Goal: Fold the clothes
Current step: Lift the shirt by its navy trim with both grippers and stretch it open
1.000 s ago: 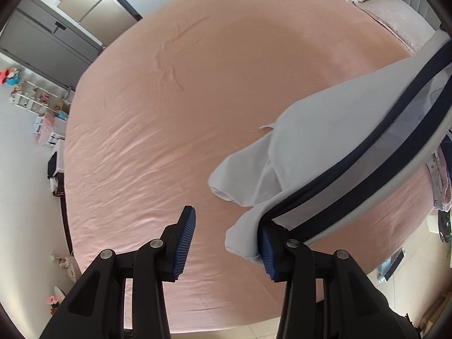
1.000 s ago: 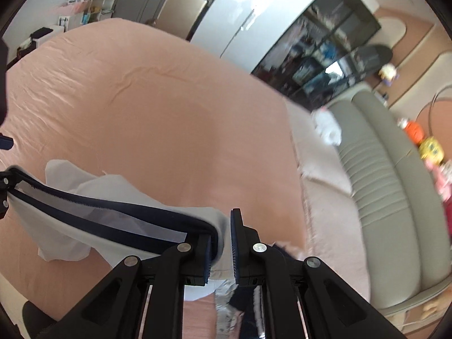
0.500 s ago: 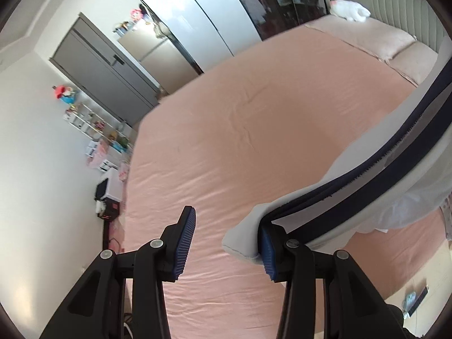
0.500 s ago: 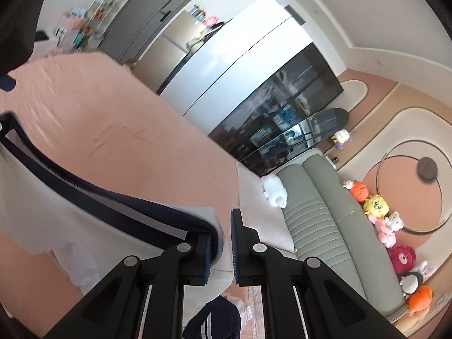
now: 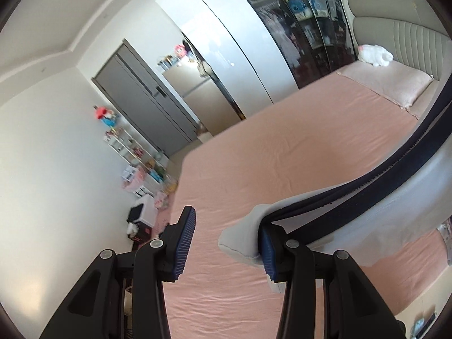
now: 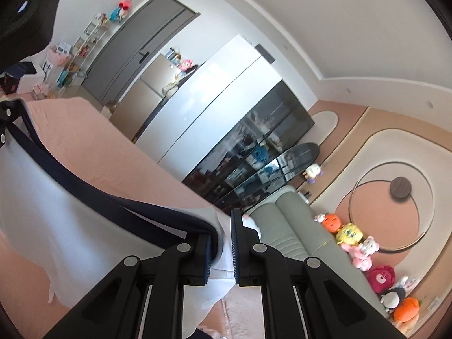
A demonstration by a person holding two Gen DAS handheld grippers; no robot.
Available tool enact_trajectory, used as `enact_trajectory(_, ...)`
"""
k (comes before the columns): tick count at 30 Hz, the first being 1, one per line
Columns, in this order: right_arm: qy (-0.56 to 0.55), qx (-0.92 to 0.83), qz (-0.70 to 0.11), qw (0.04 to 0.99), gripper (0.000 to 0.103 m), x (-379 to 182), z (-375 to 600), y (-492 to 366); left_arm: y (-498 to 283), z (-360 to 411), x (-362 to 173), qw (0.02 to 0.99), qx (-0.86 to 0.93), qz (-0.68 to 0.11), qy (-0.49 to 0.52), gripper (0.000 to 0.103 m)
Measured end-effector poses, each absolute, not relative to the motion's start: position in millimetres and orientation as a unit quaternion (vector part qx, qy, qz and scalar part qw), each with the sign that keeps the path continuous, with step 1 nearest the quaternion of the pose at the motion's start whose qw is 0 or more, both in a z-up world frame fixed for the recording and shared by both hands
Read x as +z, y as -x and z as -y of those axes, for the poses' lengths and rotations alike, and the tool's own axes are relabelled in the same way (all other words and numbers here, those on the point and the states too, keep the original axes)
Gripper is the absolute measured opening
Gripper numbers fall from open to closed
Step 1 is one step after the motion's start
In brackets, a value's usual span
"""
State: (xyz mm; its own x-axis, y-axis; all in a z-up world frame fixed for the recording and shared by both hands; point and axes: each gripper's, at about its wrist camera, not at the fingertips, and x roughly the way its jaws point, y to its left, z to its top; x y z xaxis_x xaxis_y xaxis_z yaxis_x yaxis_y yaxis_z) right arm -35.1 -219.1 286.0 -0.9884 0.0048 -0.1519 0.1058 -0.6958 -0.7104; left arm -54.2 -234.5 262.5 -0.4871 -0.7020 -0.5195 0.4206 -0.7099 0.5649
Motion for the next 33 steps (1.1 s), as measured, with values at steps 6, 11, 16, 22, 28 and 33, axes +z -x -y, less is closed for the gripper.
enact_trajectory(6, -0.056, -0.924, -0.378, 0.028, 0.007, 305.1, 214.7, 10.2, 27.4, 227.8, 286.7, 0.343, -0.849, 0.199, -0.349, 0.04)
enact_trajectory(11, -0.061, -0.922, -0.381, 0.037, 0.007, 302.6, 210.4, -7.2, 11.7, 224.7, 286.1, 0.347, -0.846, 0.208, -0.347, 0.04)
enact_trajectory(16, -0.07, -0.918, -0.387, 0.047, 0.007, 291.8, 210.2, -16.8, 5.5, 228.6, 276.3, 0.347, -0.841, 0.207, -0.361, 0.04)
enact_trajectory(22, -0.12, -0.907, -0.396, 0.071, 0.007, 254.1, 221.9, 9.9, 36.9, 243.8, 226.3, 0.324, -0.826, 0.203, -0.414, 0.039)
enact_trajectory(28, -0.149, -0.898, -0.407, 0.075, 0.007, 206.1, 234.4, 62.9, 94.9, 278.4, 172.9, 0.298, -0.816, 0.188, -0.458, 0.04)
enact_trajectory(33, -0.143, -0.905, -0.396, 0.062, 0.007, 210.9, 250.0, 126.5, 156.7, 314.0, 178.5, 0.295, -0.821, 0.187, -0.452, 0.04)
